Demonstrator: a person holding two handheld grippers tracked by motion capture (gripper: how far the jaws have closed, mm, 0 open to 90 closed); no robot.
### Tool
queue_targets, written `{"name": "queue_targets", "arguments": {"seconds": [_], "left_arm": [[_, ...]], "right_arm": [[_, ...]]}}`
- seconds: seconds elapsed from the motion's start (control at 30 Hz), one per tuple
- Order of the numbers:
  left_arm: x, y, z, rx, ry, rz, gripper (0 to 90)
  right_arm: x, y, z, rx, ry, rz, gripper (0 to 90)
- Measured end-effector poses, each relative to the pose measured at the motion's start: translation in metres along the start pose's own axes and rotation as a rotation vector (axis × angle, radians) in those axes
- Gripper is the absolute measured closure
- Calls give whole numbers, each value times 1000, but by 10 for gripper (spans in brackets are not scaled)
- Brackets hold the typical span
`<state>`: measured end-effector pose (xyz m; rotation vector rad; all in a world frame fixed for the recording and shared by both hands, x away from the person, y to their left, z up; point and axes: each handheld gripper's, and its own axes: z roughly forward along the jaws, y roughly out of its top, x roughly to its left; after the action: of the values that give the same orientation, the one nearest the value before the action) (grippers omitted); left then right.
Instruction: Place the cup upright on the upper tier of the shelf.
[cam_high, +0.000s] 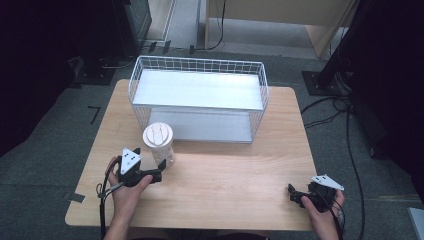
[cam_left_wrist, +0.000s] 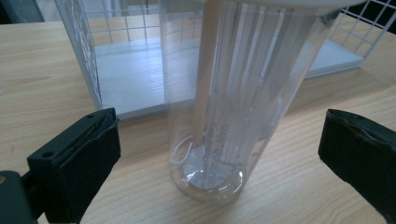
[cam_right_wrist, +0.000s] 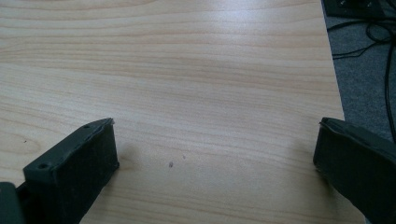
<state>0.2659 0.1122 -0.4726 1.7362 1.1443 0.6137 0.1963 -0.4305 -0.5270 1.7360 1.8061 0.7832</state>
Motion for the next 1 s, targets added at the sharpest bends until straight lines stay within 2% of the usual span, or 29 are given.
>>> {"name": "queue_targets", "arguments": {"seconds": [0.13, 0.2, 0.43, 0.53, 0.7, 0.77, 0.8, 1.0], "left_arm": [[-6, 5, 6, -4, 29, -16, 2], [-9, 7, 10, -8, 30, -18, 3], [-18, 17, 22, -30, 34, 4, 31], [-21, 22, 26, -39, 59, 13, 45], [-20, 25, 30, -70, 104, -7, 117], [-21, 26, 30, -74, 108, -3, 145], [-23, 27, 31, -85, 119, 14, 152], [-23, 32, 31, -106, 104, 28, 152]], "right_arm": [[0, 0, 0, 0, 1, -1, 0], [0, 0, 0, 0, 1, -1, 0], [0, 0, 0, 0, 0, -2, 0], [0, 0, 0, 0, 1, -1, 0], [0, 0, 0, 0, 1, -1, 0], [0, 0, 0, 0, 1, -1, 0], [0, 0, 0, -1, 0, -3, 0], [0, 0, 0, -1, 0, -3, 0]]}}
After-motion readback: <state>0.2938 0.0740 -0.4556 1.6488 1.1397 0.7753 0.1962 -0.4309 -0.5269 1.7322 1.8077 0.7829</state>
